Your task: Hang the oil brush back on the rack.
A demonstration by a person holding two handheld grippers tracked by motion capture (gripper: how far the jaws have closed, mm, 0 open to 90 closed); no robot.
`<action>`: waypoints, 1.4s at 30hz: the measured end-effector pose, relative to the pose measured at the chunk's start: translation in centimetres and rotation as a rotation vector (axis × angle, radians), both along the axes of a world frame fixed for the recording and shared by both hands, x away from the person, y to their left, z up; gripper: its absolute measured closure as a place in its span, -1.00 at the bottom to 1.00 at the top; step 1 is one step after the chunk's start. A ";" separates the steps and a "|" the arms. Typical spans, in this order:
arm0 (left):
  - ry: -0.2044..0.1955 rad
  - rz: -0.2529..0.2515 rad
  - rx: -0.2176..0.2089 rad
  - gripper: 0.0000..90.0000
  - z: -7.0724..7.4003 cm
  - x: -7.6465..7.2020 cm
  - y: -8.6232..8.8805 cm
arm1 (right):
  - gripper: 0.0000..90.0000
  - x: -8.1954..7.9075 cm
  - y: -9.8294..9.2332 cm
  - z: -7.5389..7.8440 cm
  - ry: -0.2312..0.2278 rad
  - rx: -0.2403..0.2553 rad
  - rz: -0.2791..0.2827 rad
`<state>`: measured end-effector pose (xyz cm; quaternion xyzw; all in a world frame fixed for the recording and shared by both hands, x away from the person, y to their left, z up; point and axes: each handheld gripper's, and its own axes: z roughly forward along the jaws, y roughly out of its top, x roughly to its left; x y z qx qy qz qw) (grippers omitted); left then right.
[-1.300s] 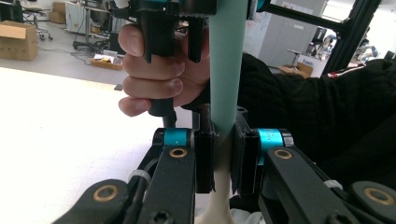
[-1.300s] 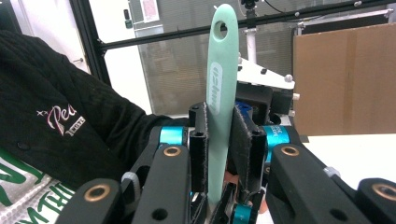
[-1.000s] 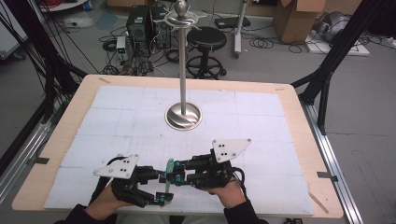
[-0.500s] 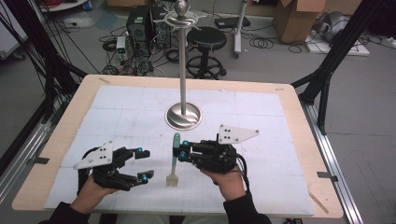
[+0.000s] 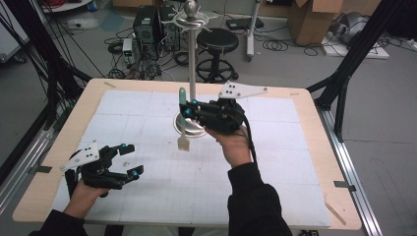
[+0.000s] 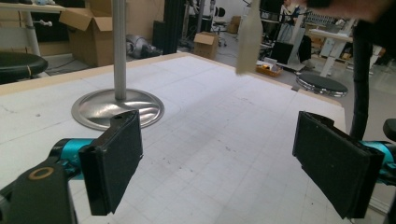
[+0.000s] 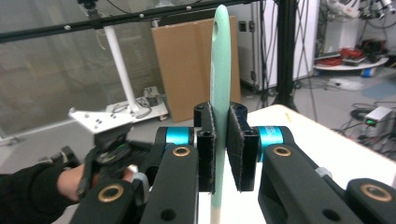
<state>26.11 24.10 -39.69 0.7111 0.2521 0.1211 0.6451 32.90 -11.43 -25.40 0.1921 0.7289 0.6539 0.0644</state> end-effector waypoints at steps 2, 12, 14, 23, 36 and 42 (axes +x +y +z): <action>0.005 0.001 0.002 -0.63 -0.2 0.0 0.2 | 0.84 0.3 0.1 0.4 -0.008 0.000 -0.003; 0.026 0.031 -0.048 -0.62 -0.3 0.4 1.7 | 0.84 4.5 1.0 5.0 -0.022 -0.017 -0.055; 0.026 0.039 -0.056 -0.62 -0.3 0.4 1.9 | 0.84 5.2 1.1 5.6 -0.021 -0.024 -0.065; 0.038 0.037 -0.062 -0.62 -0.4 0.5 2.1 | 0.84 7.3 1.7 7.0 -0.011 -0.021 -0.085; 0.044 0.029 -0.053 -0.61 -0.5 0.5 2.1 | 0.83 9.0 1.6 7.2 0.037 0.002 -0.099; 0.043 0.030 -0.048 -0.61 -0.5 0.5 2.1 | 0.83 9.5 1.3 6.9 0.057 -0.004 -0.125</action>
